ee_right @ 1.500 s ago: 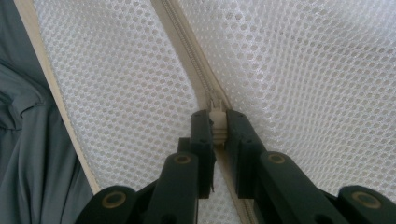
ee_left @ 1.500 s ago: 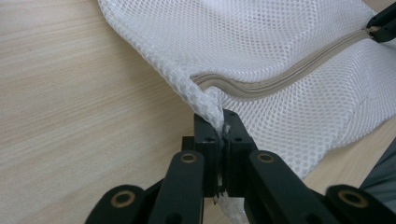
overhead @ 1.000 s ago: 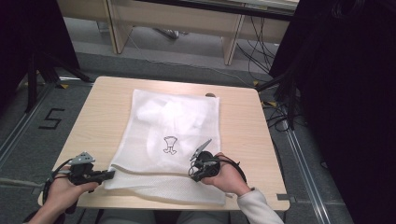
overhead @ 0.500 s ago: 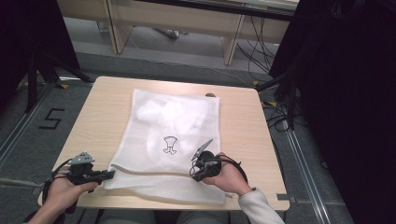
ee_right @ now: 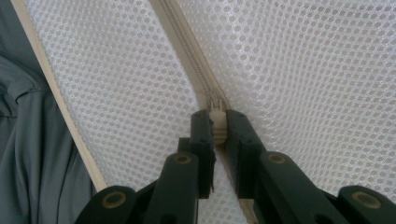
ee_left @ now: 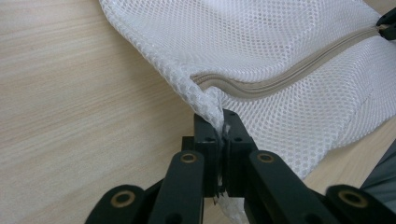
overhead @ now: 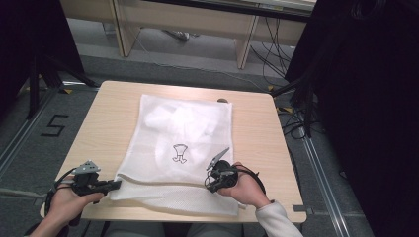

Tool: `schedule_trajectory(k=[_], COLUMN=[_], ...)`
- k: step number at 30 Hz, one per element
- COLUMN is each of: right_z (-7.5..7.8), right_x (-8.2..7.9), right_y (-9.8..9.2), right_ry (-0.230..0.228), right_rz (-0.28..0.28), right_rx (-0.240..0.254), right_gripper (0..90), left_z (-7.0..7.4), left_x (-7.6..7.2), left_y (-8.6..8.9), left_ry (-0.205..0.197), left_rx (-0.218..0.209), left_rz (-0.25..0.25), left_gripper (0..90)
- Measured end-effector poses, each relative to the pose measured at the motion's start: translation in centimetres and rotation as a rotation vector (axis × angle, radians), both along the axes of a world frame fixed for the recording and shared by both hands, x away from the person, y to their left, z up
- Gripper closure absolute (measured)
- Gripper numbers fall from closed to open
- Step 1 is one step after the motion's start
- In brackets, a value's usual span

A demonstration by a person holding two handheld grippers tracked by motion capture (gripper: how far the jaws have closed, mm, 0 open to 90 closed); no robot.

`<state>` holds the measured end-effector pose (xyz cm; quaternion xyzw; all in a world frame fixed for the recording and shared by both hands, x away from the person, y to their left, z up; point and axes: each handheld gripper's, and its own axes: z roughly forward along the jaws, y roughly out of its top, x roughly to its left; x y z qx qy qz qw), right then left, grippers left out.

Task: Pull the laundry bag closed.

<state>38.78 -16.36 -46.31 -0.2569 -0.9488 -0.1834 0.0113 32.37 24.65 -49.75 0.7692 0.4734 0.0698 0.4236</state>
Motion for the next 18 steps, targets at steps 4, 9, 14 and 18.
schedule_trajectory(k=[4, 9, 14, 18], right_z=[-0.02, -0.01, -0.06, -0.02], right_x=[0.10, 0.00, -0.03, -0.08], right_y=[-0.11, -0.27, -0.59, -0.70], right_ry=[-0.007, -0.007, -0.003, -0.005], right_rz=[0.015, 0.004, 0.005, 0.003], right_rx=[0.003, 0.007, 0.009, 0.007], right_gripper=[82.4, 82.3, 82.4, 82.4], left_z=[-0.06, -0.01, -0.04, -0.03], left_x=[0.03, 0.01, 0.03, 0.09], left_y=[-0.05, -0.01, -0.02, 0.05], left_ry=[-0.006, -0.002, -0.004, 0.003], left_rx=[-0.005, 0.001, -0.001, 0.001], left_rz=[0.001, 0.000, 0.002, -0.007], left_gripper=[86.2, 86.2, 86.2, 86.2])
